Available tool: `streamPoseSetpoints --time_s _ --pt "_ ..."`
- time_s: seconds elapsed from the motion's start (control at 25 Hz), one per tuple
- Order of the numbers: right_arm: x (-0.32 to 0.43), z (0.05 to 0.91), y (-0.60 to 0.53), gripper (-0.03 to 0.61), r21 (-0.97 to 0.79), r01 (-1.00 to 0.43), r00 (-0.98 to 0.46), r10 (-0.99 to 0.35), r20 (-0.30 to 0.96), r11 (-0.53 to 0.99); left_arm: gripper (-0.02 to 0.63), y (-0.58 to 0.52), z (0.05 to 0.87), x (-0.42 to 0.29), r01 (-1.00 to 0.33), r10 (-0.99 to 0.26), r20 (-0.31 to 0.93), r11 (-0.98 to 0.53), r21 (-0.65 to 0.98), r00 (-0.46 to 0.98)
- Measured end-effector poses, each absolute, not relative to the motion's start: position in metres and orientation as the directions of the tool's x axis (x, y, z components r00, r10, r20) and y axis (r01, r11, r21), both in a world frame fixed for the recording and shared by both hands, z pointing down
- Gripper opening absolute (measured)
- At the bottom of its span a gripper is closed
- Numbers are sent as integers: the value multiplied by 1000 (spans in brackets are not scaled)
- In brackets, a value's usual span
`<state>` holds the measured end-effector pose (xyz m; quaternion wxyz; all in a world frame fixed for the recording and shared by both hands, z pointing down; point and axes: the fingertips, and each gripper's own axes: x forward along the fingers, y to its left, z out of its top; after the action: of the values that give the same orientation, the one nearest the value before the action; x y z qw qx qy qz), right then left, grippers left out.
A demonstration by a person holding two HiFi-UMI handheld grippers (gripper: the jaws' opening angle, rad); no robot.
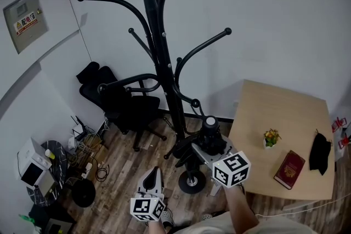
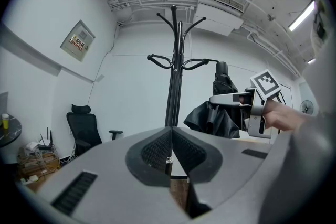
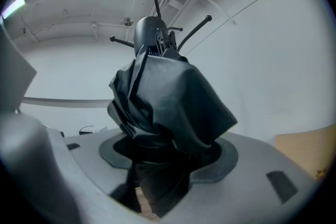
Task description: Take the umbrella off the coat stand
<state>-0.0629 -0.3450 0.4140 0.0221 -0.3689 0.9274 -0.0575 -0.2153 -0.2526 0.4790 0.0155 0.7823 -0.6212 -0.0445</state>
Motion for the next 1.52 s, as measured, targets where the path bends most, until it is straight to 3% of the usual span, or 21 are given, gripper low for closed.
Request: streamPoseSetpoints --time_s 1.2,1.52 --pt "-87 454 -293 287 -193 -560 -825 -564 40 806 23 -192 486 -230 -993 -995 -10 -95 67 94" --pt "-94 468 -275 287 -244 -608 -787 -613 64 756 23 -193 469 -246 -983 -985 -27 -173 67 172"
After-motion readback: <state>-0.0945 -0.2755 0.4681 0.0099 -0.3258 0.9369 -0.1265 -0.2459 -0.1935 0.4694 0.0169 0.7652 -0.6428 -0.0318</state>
